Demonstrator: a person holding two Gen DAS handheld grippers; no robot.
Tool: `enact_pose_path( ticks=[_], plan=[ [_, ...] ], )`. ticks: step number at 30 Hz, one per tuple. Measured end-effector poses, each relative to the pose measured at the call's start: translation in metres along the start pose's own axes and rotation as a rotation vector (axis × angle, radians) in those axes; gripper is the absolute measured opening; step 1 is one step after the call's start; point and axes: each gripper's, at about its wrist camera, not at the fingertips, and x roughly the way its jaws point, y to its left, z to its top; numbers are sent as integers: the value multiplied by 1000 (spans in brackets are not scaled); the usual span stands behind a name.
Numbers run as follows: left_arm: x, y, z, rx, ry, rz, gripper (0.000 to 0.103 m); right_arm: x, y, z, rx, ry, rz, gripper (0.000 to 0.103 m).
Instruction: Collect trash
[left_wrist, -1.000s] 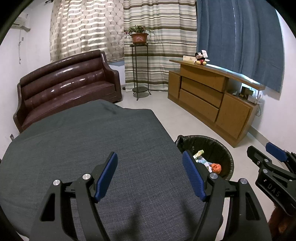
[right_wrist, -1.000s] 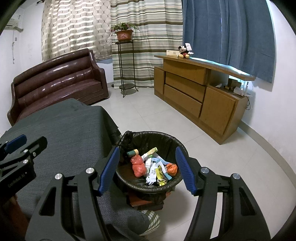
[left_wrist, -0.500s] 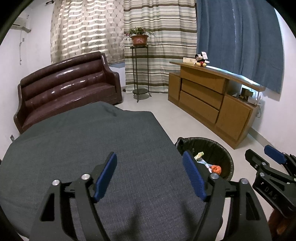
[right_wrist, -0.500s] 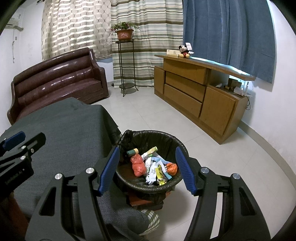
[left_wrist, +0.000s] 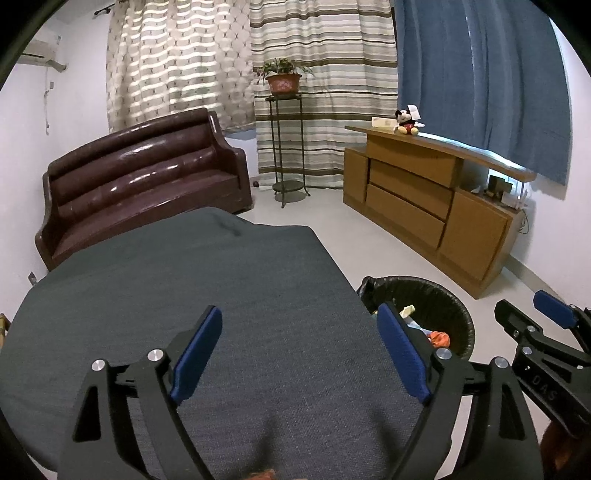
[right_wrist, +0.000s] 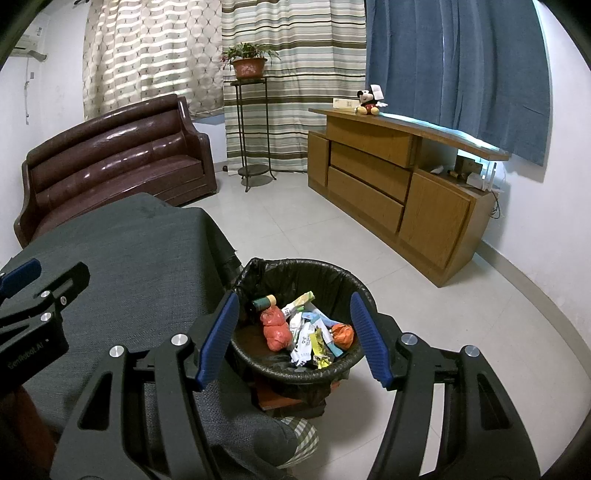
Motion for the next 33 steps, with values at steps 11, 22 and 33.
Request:
enact_pose_path(
  ticks=[11, 22, 33],
  plan=[
    [-2, -2, 1, -6, -9, -28, 84, 0, 0, 0, 0, 1, 0, 61],
    [1, -8, 0, 20, -11, 5, 85, -1, 1, 0, -1, 3, 0, 61],
    [7, -5, -1, -6, 37, -29, 85, 0, 1, 0, -2, 2, -1, 61]
  ],
)
